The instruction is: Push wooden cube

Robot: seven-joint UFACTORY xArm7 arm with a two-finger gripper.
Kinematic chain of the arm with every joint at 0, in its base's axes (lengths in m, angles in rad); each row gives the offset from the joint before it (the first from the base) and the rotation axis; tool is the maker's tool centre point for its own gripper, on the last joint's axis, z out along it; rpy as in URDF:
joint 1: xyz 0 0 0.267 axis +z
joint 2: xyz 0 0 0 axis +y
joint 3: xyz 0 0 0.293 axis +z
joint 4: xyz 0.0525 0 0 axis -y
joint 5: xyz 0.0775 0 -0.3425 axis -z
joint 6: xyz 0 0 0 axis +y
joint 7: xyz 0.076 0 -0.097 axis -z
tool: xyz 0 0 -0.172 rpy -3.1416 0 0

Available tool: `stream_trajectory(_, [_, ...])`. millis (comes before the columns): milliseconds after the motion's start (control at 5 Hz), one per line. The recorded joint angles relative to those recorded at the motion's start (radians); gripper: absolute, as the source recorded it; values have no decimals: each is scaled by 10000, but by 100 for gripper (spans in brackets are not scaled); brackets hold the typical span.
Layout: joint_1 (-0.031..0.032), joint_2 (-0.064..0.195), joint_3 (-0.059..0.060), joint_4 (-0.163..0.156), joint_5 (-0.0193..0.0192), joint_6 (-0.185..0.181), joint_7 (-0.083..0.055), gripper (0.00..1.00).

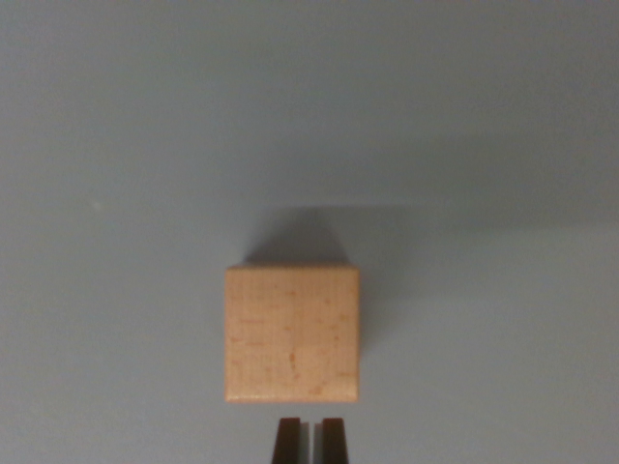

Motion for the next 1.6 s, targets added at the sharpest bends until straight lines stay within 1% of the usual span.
stream_trajectory(200, [-23, -23, -10, -414, -36, -411, 19, 0])
stream_trajectory(400, [-23, -23, -10, -414, -36, -411, 19, 0])
stream_trajectory(600, [-45, -44, -19, -807, -70, -801, 37, 0])
stream_trajectory(800, [-45, -44, -19, -807, -70, -801, 37, 0])
stream_trajectory(1000, [-65, -64, -27, -1163, -101, -1155, 53, 0])
stream_trajectory(1200, [-65, -64, -27, -1163, -101, -1155, 53, 0])
stream_trajectory(1400, [-84, -83, -35, -1508, -131, -1497, 69, 0])
stream_trajectory(1600, [-84, -83, -35, -1508, -131, -1497, 69, 0])
